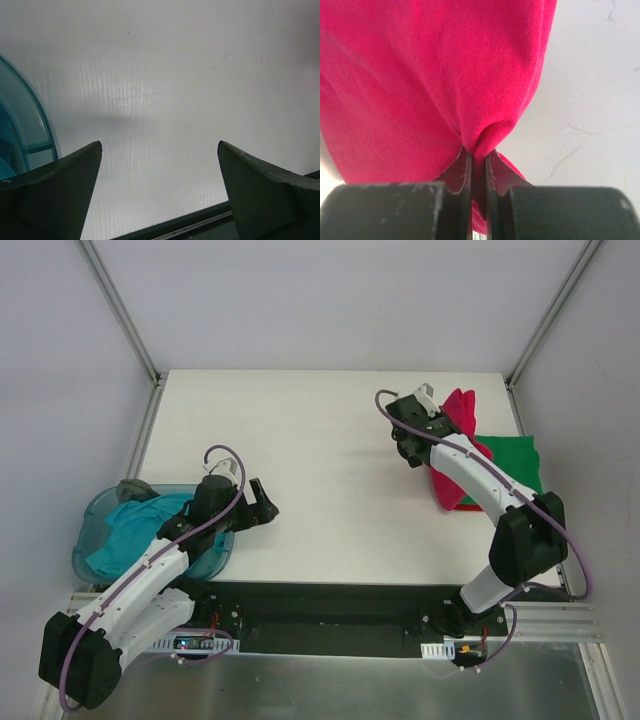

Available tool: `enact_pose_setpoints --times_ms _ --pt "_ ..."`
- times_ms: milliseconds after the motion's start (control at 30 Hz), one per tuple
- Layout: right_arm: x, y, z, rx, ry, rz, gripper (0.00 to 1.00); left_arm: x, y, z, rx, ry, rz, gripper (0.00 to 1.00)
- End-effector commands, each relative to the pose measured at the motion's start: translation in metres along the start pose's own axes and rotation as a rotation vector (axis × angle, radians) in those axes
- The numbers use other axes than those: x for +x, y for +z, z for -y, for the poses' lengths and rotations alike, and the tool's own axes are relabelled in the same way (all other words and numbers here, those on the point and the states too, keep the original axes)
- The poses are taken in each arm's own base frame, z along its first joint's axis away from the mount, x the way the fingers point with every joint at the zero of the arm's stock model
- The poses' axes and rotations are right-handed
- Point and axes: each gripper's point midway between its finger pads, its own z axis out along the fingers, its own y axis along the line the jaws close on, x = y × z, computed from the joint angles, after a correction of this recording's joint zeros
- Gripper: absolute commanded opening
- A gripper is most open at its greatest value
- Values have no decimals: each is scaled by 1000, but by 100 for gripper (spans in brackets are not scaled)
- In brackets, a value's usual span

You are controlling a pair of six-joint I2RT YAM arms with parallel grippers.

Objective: Fold and stack the t-shirts
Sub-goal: Put the neatly folded tshirt into the corner of the board with the right arm

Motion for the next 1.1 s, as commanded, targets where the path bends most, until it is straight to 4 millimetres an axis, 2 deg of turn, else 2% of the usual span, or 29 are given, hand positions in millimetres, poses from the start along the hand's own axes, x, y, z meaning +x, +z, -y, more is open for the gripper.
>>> enact_pose_setpoints --times_ms 0,200,433,700,1067 --pt "-9 -20 51 38 113 47 0 -3 -3 -2 -14 22 5 99" --pt "-10 -23 62 -18 185 64 0 -3 -3 -1 -11 22 5 99" --pt "-4 -13 60 -51 198 34 0 -3 -3 -1 -10 21 6 99" --pt "13 21 63 -45 248 -59 1 -2 -2 -2 -16 20 -2 99" --pt "43 82 45 -129 360 -159 0 -1 0 -2 -23 20 -11 99"
